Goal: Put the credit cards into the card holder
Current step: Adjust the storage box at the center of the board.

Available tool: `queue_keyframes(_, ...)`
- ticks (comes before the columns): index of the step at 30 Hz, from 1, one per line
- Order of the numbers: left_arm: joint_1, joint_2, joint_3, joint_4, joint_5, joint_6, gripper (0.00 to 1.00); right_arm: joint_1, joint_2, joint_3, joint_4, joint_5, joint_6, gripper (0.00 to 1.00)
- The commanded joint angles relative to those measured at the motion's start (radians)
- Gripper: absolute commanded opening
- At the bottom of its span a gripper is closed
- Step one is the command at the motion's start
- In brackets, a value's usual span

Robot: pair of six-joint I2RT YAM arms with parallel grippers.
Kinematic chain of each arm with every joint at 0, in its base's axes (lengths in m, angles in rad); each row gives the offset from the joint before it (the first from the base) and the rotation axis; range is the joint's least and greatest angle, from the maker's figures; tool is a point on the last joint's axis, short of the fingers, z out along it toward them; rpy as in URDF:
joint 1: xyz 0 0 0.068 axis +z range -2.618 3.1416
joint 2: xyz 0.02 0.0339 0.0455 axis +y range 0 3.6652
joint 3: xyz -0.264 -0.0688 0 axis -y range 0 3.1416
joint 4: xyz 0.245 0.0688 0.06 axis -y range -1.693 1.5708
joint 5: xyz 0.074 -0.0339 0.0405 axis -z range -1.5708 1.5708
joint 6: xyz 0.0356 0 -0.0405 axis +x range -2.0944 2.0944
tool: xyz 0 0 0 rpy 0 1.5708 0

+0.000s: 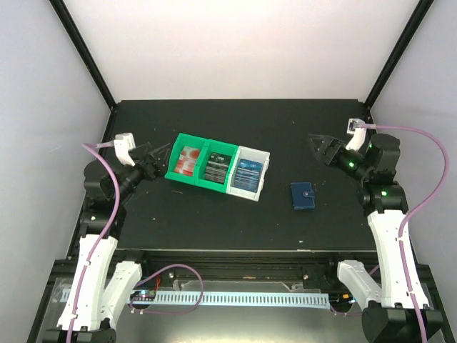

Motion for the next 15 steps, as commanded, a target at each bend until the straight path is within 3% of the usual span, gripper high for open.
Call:
queue_keyframes(1,0.006,0.001,0.023,0.008,-0.01,-0.012,0.99,-0.006,0.005,-0.014,0.03,-0.017,0.021,0.85)
queue_keyframes(6,0.007,0.008,0.022,-0.028,-0.038,-0.056,0.99,-0.006,0.014,-0.038,0.038,0.028,0.085,0.84)
queue_keyframes(8,0.008,0.002,0.001,-0.008,-0.039,-0.065,0.99,-0.006,0.04,-0.047,0.055,-0.019,0.105,0.84)
queue_keyframes(12,0.005,0.009,-0.094,0.132,0.085,-0.066,0.99,-0.006,0.104,-0.049,0.091,-0.148,0.105,0.82)
queue_keyframes(15,-0.023,0.073,-0.08,0.071,0.134,-0.063,0.99,-0.003,0.114,-0.076,0.102,-0.131,0.081,0.83)
